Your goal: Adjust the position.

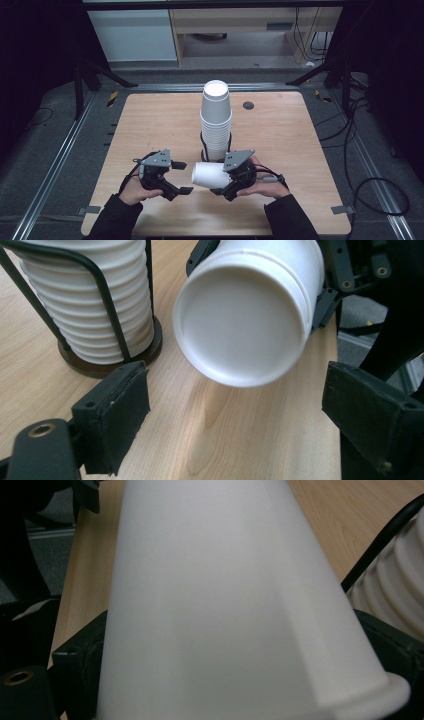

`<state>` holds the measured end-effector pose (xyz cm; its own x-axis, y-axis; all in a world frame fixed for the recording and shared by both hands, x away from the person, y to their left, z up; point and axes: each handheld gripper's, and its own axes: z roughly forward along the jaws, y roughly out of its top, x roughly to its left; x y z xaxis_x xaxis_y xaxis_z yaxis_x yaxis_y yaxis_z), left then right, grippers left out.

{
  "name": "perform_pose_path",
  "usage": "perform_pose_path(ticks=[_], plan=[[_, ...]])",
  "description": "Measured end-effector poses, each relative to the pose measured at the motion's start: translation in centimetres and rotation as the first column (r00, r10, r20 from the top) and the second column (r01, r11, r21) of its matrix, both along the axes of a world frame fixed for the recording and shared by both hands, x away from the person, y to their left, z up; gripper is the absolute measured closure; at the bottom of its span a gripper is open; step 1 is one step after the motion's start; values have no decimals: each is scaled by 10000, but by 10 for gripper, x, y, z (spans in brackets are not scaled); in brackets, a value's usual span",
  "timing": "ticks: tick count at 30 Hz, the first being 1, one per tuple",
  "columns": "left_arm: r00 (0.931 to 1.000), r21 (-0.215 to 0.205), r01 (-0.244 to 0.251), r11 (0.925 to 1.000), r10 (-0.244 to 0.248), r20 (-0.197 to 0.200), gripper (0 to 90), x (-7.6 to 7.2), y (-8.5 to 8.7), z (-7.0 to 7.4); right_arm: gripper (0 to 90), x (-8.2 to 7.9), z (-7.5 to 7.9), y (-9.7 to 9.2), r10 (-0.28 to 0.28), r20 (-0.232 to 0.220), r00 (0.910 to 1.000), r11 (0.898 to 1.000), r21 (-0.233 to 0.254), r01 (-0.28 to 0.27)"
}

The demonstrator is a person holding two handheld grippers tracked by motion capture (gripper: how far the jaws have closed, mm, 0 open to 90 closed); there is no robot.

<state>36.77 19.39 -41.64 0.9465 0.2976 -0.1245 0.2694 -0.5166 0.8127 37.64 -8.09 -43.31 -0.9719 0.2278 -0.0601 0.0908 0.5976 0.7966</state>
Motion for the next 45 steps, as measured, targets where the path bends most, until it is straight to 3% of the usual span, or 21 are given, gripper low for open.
perform_pose_path(ticks=[7,13,19,45], plan=[[9997,488,256,9985,-257,3,106,-2,-7,-4,70,-3,-6,14,372,45,9993,9972,-651,-368],[9986,1027,509,9934,-519,68,108,-4,-14,-9,70,-5,-8,28,693,127,9975,9937,-887,-679],[9981,1279,615,9899,-620,-8,133,-5,-17,-11,70,-8,-11,40,915,101,9958,9903,-1055,-899],[9958,1137,913,9893,-907,-112,211,-6,-14,-10,48,-6,-13,40,1060,12,9944,9904,-888,-1055]])
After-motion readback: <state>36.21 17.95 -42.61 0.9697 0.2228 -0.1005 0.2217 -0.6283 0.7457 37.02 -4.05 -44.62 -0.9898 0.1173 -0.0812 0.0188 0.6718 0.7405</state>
